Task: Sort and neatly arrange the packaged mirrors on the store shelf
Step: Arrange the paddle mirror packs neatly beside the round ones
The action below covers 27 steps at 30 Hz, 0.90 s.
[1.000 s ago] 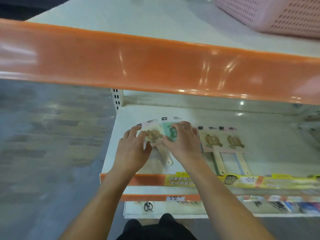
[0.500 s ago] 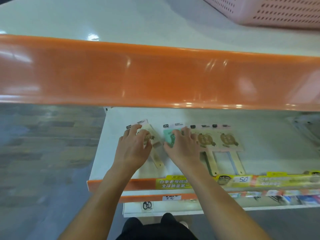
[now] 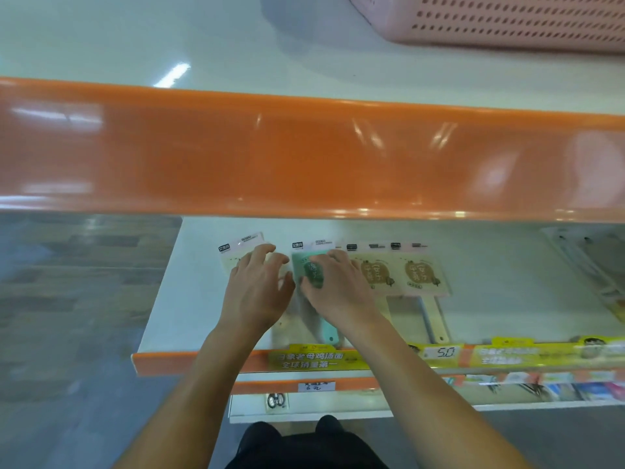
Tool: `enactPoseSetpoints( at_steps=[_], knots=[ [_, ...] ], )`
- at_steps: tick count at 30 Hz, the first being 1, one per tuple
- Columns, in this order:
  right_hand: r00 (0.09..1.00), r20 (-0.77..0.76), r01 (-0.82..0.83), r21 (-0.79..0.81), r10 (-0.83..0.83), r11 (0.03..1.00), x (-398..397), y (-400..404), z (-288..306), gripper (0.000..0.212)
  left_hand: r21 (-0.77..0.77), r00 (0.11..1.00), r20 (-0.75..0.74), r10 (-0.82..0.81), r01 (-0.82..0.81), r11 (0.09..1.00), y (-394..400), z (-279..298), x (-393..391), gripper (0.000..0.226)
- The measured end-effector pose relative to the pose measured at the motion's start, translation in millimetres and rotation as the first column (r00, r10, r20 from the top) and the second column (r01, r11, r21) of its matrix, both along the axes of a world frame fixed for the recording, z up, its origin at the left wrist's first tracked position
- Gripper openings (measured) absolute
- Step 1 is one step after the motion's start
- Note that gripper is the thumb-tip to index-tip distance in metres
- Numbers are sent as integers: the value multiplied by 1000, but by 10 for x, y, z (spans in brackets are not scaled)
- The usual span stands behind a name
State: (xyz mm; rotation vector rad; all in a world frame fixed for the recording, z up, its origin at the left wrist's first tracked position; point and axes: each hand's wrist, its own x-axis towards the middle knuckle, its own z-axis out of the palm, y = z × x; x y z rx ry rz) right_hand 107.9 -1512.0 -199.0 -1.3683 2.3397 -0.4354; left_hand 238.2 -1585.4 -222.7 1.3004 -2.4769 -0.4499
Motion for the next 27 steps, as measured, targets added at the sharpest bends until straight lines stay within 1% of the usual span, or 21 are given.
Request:
enactPoseSetpoints(
  at_steps=[2, 4, 10, 16, 22, 27],
  knots=[
    [1000, 31, 5, -48, -3, 999, -59, 42, 27, 38, -11, 1000, 13, -13, 13, 1000, 36, 12, -66, 30],
    [1000, 30, 11, -74, -9, 997, -143, 85, 47, 33, -6, 1000, 19, -22, 22, 1000, 86, 31, -136, 33],
    [998, -23, 58, -92, -60, 994, -486, 254, 12, 36, 76, 998, 49, -26, 23, 997, 228, 62, -412, 49],
    [984, -97, 150, -28, -152, 988, -839, 479, -44, 43, 128, 993, 113, -22, 8, 992, 342, 18, -625, 51],
    [979, -120, 173, 50, -167, 984, -1095, 615, -129, 47, 135, 987, 163, 2, -24, 991, 426, 16, -767, 47],
    [985, -116, 135, 88, -125, 987, -1186, 674, -140, 50, 126, 983, 186, -2, -22, 992, 461, -20, -825, 41]
  ],
)
